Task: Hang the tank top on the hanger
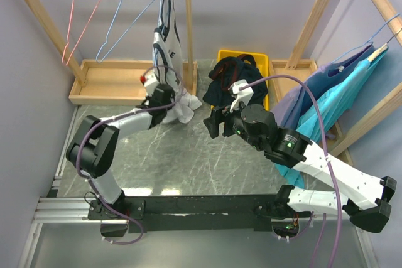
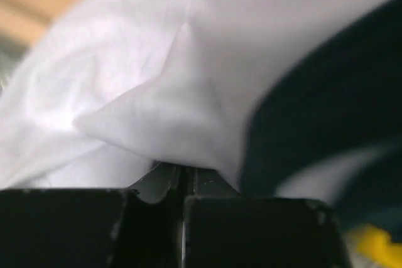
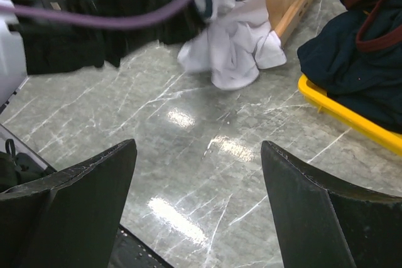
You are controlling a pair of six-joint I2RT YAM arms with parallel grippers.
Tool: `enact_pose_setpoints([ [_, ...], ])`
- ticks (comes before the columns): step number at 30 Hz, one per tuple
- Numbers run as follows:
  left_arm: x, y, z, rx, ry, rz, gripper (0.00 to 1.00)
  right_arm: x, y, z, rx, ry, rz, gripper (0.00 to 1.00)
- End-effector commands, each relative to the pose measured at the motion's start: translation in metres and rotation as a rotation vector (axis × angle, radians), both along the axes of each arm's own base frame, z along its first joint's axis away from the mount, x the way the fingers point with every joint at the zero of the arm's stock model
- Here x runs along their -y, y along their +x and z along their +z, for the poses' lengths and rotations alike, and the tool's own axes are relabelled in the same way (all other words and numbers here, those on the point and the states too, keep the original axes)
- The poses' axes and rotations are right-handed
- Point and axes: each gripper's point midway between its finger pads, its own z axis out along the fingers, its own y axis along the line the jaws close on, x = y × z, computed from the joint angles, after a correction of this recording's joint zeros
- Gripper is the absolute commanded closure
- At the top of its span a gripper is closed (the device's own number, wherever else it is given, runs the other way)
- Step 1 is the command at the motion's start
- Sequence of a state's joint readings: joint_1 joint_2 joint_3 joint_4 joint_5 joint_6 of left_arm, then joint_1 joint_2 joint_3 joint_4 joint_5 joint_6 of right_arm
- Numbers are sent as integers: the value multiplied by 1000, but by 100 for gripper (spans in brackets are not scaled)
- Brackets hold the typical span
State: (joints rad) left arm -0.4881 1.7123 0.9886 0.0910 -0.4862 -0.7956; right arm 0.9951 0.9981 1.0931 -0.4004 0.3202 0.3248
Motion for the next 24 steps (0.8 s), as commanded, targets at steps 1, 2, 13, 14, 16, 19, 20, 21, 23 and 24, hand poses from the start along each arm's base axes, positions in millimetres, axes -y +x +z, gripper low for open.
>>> enact_pose_setpoints([
  [1, -6, 56, 108, 279, -98, 5, 99, -2, 2, 32, 44, 56, -4, 12],
  [2, -7, 64, 117, 304, -108, 6, 99, -1, 3, 35, 50, 53, -9, 12],
  [13, -15, 130, 156, 408, -169, 0, 99, -1, 10, 39, 69, -8, -24, 12],
  [14, -15, 130, 154, 413, -173, -4, 99, -2, 11, 38, 68, -7, -24, 12],
  [16, -16, 125, 137, 393, -174, -9, 99, -6, 11, 33, 60, -10, -15, 12],
  [19, -13, 116, 107, 343, -179, -40, 97, -10, 11, 27, 45, -12, -4, 12],
  [20, -13, 109, 91, 314, -172, -50, 96, -10, 11, 27, 43, -7, -3, 12],
  [21, -12, 105, 85, 306, -182, -58, 94, -11, 11, 26, 42, -5, -2, 12],
  [23, -11, 94, 68, 286, -189, -75, 87, -12, 9, 24, 35, 2, 4, 12],
  [24, -11, 90, 64, 281, -192, -80, 87, -13, 9, 23, 34, 4, 7, 12],
])
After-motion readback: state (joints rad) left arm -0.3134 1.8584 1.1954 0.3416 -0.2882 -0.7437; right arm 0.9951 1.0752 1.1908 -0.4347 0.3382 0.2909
